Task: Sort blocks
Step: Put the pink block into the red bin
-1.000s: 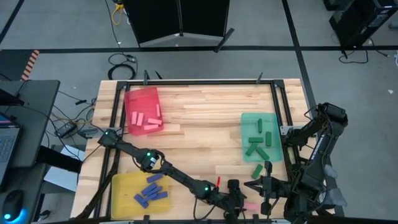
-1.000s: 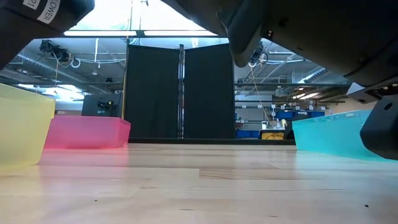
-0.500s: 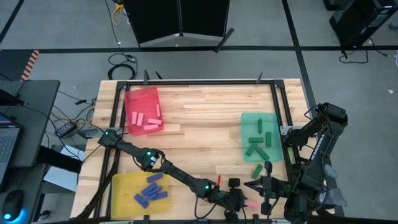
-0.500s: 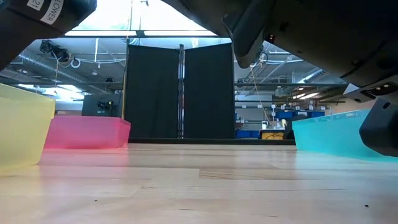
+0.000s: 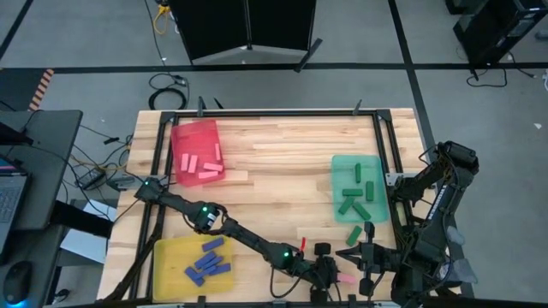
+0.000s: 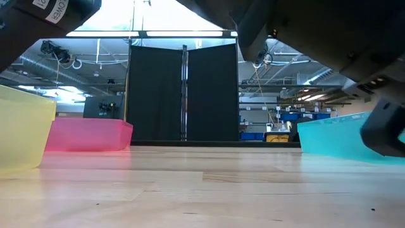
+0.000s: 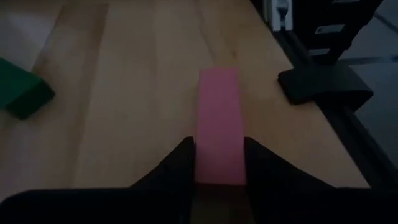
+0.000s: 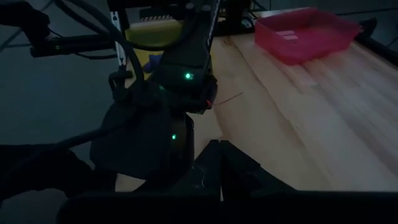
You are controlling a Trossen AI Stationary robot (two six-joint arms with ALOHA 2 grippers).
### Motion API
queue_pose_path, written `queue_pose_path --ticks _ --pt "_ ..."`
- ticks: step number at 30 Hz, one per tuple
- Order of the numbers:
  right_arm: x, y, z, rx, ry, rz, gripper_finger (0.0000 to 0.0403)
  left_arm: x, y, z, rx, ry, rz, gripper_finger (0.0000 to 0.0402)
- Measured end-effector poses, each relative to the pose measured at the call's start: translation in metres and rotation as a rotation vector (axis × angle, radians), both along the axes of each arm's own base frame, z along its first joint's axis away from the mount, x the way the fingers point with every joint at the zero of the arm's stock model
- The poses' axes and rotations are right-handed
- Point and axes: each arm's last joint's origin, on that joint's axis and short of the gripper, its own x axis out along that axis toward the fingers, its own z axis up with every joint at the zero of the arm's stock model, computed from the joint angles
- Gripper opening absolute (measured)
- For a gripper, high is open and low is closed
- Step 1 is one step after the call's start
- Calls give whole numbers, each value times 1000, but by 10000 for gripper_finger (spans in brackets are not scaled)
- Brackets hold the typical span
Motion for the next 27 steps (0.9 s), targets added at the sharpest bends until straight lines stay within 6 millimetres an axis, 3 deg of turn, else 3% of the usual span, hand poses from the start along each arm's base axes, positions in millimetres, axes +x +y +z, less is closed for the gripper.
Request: queue_pose_path --ticks 7,12,20,27 --pt "-1 -3 7 -58 -57 -13 9 -8 10 33 130 59 60 113" --pt "-3 -9 24 -118 -137 -15 9 -16 14 74 159 55 78 113" --pt "-5 -16 56 -249 -249 -4 9 -38 33 118 306 160 190 113" --pt "-6 -18 79 -349 -316 -33 9 -53 60 126 446 323 278 113"
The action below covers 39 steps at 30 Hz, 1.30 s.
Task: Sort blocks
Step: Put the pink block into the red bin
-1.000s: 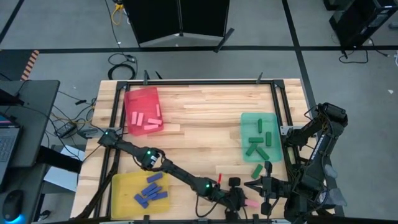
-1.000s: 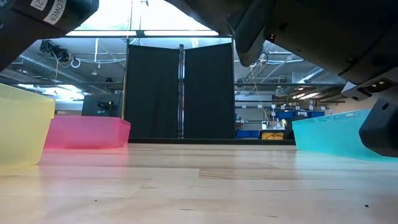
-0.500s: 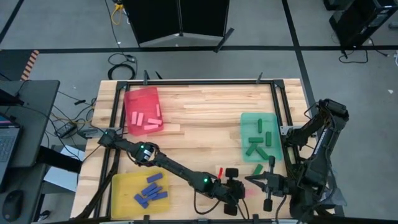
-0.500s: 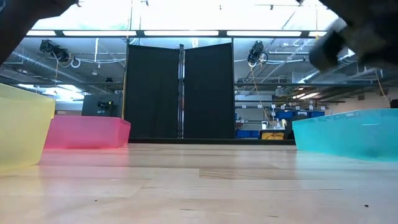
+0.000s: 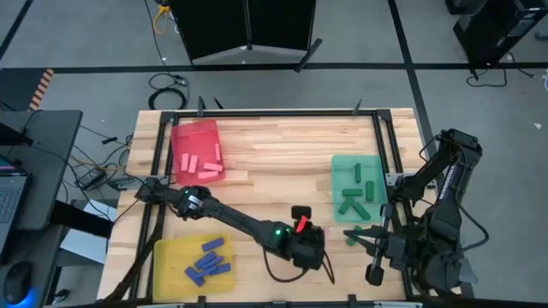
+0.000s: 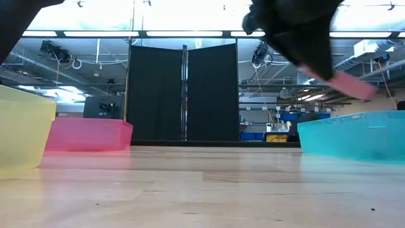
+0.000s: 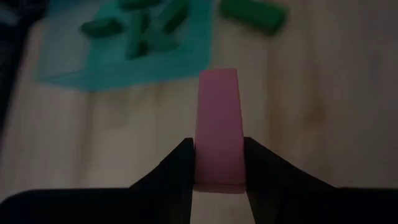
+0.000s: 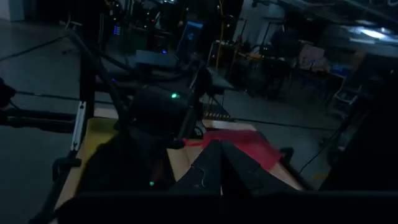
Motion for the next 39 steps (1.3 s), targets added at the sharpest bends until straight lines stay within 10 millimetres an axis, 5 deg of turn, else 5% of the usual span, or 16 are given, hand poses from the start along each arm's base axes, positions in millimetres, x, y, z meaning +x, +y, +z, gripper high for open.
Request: queue_pose_path --ticks 14,27,32,39 --pt "1 2 4 -39 -2 11 9 -24 57 1 192 302 204 113" --pt "1 2 4 -61 7 22 9 -51 112 33 285 350 428 113" --pt "-1 4 4 -64 8 30 9 -80 138 37 289 399 499 113" --pt "-1 4 4 -72 10 30 9 -163 173 51 167 263 580 113"
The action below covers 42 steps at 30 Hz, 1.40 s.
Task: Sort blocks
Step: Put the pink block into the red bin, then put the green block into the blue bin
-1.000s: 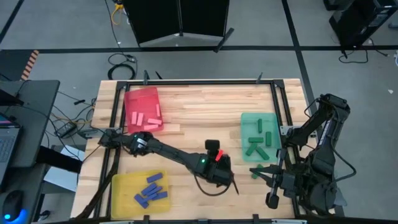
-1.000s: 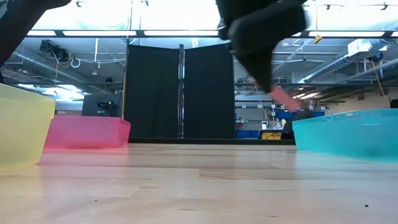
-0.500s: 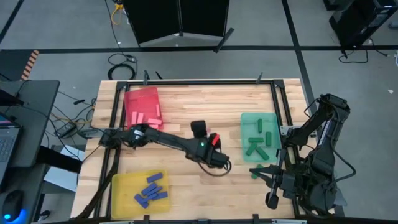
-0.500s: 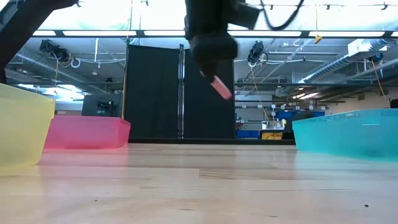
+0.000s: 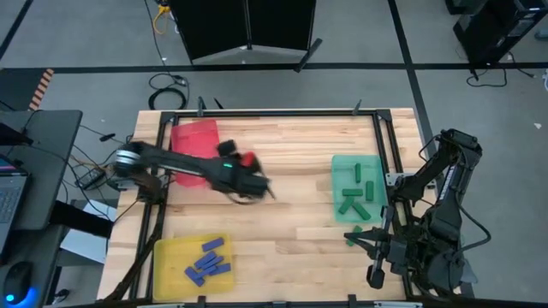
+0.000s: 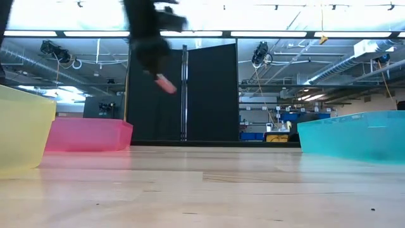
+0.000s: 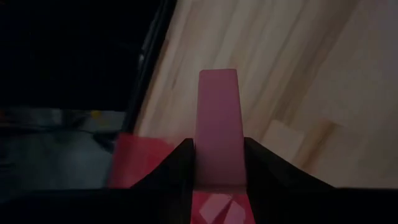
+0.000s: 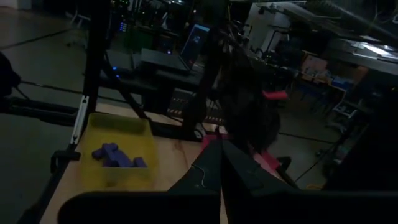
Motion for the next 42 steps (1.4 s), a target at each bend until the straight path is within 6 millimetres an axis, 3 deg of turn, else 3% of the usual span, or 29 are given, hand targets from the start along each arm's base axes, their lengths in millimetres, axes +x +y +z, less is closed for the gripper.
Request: queue_pose_path --ticks 5,9,12,16,23,26,31,35,42 --pt "2 -1 0 -4 0 -7 9 -78 24 -5 -69 -183 98 113" --pt "6 -4 0 19 -5 -26 9 -133 39 -20 -137 -312 230 113" --pt "15 -7 -3 38 -2 -48 9 -160 46 -34 -167 -405 323 113" --pt "38 -15 -14 103 16 -80 9 -180 54 -53 -209 -509 410 113" --pt "79 -27 -45 297 96 -97 15 -192 63 -71 -211 -558 497 115" --pt "87 -36 -62 427 221 -97 31 -192 65 -74 -214 -565 509 153" --pt "87 -46 -97 571 511 -181 67 -187 65 -74 -267 -607 473 221" --pt "83 -44 -115 601 735 -185 105 -174 65 -68 -334 -697 366 245" --pt "71 -27 -120 484 1022 50 186 -153 65 -50 -418 -910 165 251"
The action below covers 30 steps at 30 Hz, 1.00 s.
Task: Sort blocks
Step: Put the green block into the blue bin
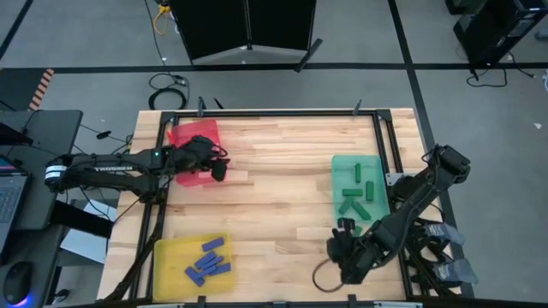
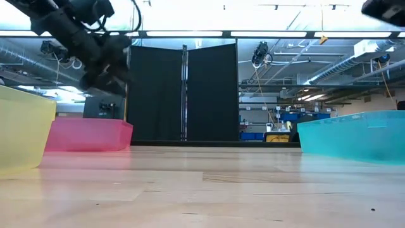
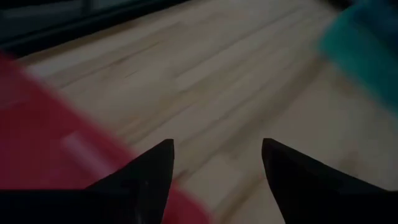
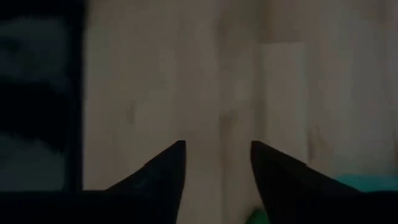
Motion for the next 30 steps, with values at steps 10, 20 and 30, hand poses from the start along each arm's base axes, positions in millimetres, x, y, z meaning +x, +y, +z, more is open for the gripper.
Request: queue_pose_path --ticks 10,20,30 --pt "-5 4 -5 -67 165 420 278 17 -17 20 1 -255 -172 252" --pt "12 15 -63 -285 442 642 275 19 -28 23 12 -286 -202 253" --pt "5 9 -92 -397 699 718 270 19 -28 23 -1 -292 -194 253"
